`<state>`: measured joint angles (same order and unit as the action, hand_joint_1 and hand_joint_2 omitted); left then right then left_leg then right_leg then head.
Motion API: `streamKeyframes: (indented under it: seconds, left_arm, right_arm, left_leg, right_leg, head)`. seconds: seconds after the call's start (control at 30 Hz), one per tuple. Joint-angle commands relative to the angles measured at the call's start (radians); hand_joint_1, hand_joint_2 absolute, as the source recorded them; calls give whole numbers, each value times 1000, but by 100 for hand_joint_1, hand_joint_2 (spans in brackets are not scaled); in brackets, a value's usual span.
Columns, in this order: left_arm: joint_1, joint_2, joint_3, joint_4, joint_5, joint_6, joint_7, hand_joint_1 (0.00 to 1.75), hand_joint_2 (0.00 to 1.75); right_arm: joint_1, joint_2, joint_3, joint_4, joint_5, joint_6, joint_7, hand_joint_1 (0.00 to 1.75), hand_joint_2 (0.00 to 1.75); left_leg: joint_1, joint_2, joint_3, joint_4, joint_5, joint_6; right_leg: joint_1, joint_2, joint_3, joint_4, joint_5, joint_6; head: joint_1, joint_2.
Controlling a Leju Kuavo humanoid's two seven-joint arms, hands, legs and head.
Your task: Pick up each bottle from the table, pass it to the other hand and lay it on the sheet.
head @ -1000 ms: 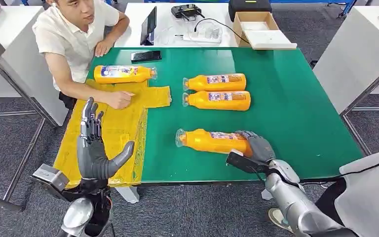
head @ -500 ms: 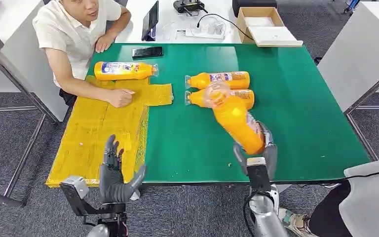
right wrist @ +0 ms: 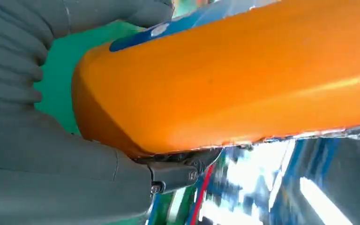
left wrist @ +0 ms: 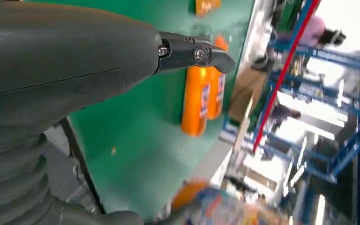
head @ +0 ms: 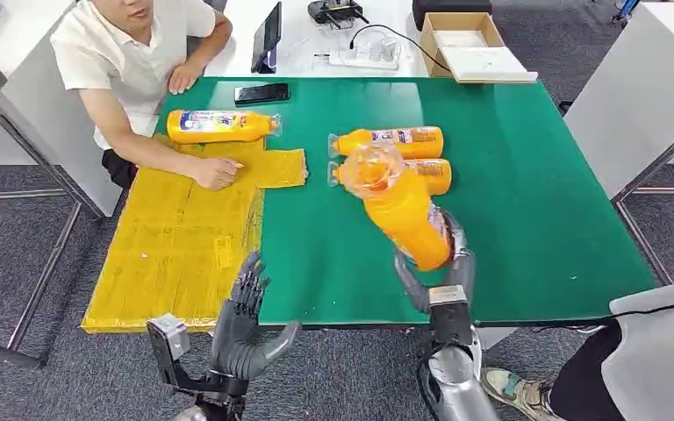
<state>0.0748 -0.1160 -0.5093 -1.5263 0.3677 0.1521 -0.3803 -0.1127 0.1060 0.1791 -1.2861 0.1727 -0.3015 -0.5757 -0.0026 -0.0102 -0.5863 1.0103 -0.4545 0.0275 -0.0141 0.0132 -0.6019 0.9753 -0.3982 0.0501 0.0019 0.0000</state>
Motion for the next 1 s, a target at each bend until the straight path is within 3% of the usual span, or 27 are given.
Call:
streamKeyframes:
  seconds: [0.03,0.27,0.63,0.67,0.7,1.0]
  left_arm:
    - [-51,8,-8,68,-17,-42,-10,0,175]
    - [-84,-33,19,83,-7,12,-11,0,175]
    - [-99,-37,22,59,33,31,-19,0,175]
    - [-100,-37,24,58,46,27,-20,161,175]
    - [-100,-37,26,54,63,19,-25,175,175]
    - [-98,-37,30,49,92,-2,-19,175,175]
  right_arm:
    - [-131,28,307,374,134,103,1,175,175]
    - [-146,79,443,471,220,55,10,175,175]
    - [-153,90,491,522,210,59,-2,175,175]
    - [-157,92,497,531,207,61,-5,175,175]
    - [-160,92,505,537,199,62,-11,175,175]
    - [-159,92,507,537,193,64,-15,175,175]
  left_leg:
    - [1,5,6,-3,-1,-2]
    - [1,2,3,-1,0,-1]
    - [1,-1,2,-1,0,-1]
    - [1,-1,4,-1,-1,-2]
    - [1,0,3,-1,-1,-2]
    - [1,-1,2,-1,0,-1]
  right_leg:
    - [2,4,5,-3,1,-2]
    - [1,1,2,-1,0,-1]
    - [1,-1,2,-1,-1,-2]
    - [1,-2,4,-1,-2,-2]
    - [1,-2,3,-1,-1,-2]
    - [1,-3,2,-1,-1,-2]
  head:
    - [0,0]
    - [0,0]
    - [0,0]
    - [0,0]
    - [0,0]
    - [0,0]
